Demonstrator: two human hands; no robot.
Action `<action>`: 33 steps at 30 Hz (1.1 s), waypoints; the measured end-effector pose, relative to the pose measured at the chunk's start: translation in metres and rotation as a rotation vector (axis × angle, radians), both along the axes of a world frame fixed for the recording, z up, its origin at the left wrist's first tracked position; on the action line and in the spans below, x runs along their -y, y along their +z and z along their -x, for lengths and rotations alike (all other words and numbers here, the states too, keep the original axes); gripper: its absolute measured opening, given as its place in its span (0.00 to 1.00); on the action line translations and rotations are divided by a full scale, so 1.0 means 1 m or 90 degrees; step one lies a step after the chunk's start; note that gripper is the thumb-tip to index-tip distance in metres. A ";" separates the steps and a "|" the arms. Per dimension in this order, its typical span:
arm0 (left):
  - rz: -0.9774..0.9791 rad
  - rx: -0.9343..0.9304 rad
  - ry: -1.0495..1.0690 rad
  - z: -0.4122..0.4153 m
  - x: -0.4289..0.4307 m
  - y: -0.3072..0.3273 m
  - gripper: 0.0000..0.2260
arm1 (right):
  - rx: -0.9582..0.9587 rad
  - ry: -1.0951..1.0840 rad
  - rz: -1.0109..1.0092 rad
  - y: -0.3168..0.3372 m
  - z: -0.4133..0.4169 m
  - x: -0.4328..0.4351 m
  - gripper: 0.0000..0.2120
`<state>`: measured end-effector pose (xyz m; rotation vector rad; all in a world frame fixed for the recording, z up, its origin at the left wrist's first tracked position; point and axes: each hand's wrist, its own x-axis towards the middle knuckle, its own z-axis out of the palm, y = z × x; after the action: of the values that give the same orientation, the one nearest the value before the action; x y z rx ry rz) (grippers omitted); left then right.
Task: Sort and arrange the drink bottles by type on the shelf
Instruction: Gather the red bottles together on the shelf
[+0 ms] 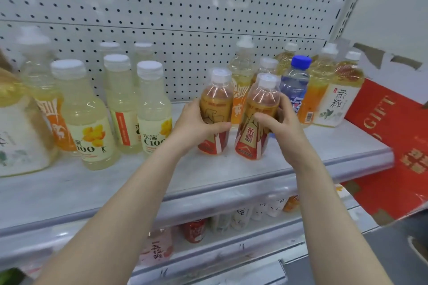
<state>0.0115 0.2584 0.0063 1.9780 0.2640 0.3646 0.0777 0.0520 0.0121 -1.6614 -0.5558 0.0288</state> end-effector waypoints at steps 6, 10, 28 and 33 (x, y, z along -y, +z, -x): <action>0.049 -0.010 -0.040 0.017 0.014 -0.013 0.38 | 0.071 -0.049 0.023 -0.023 0.003 -0.016 0.38; 0.020 0.056 0.093 0.030 0.034 -0.014 0.35 | 0.071 -0.021 -0.001 -0.024 -0.002 -0.013 0.37; 0.290 0.239 0.551 0.266 0.077 -0.070 0.31 | -0.111 0.400 -0.083 -0.041 0.157 -0.069 0.23; 0.362 0.269 0.660 0.342 0.055 -0.088 0.25 | -0.114 0.514 -0.015 -0.054 0.232 -0.120 0.28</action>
<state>-0.3300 0.2034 -0.0819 1.0349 0.9916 1.1930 -0.1539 0.1717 -0.0423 -1.2996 -1.0457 0.7468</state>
